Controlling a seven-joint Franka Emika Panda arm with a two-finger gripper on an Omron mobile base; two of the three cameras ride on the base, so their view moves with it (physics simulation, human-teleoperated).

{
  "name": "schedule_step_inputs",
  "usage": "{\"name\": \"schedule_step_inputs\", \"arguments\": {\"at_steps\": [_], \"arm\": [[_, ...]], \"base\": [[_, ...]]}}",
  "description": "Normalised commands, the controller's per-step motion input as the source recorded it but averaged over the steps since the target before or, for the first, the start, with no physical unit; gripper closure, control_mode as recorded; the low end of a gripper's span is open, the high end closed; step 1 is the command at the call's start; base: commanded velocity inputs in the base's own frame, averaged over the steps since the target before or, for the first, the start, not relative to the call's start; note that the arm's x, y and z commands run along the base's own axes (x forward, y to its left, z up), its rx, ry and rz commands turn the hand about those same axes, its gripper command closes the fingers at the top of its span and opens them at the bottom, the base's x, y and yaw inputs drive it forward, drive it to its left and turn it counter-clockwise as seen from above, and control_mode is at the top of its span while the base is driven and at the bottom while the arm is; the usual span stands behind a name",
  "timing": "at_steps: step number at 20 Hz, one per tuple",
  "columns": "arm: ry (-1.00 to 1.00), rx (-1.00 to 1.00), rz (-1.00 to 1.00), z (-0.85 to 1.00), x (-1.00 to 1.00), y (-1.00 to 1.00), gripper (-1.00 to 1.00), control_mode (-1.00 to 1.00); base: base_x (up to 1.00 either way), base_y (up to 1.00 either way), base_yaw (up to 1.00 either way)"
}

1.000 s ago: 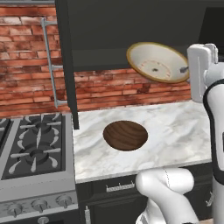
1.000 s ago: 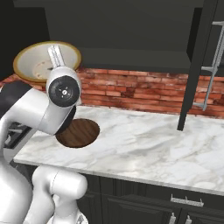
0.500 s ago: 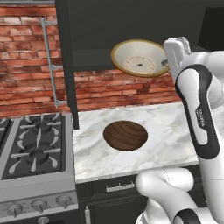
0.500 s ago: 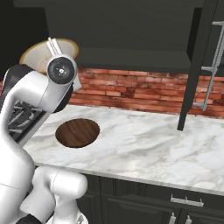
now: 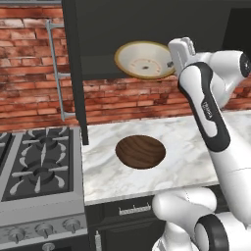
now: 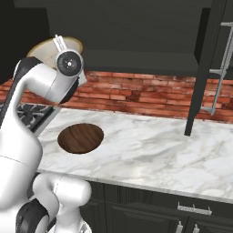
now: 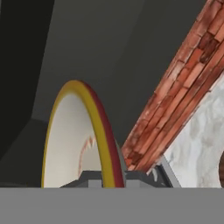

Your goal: Open the cabinet. Pick the bowls from the counter and place them in the cabinet. Then close the cabinet.

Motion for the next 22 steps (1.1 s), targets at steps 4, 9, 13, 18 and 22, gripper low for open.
{"name": "schedule_step_inputs", "arguments": {"at_steps": [4, 9, 13, 18, 22], "arm": [[0.00, 0.00, 0.00, 0.00, 0.52, 0.15, 1.00, -1.00], [0.08, 0.00, 0.00, 0.00, 0.57, 0.14, 1.00, -1.00], [0.02, 0.00, 0.00, -0.01, 0.37, 0.04, 1.00, -1.00], [0.00, 0.00, 0.00, -0.04, 0.35, 0.03, 1.00, -1.00], [0.00, 0.00, 0.00, -0.10, 0.14, 0.01, 1.00, -1.00]], "base": [[0.00, 0.00, 0.00], [0.00, 0.00, 0.00], [0.00, 0.00, 0.00], [0.00, 0.00, 0.00], [0.00, 0.00, 0.00]]}}
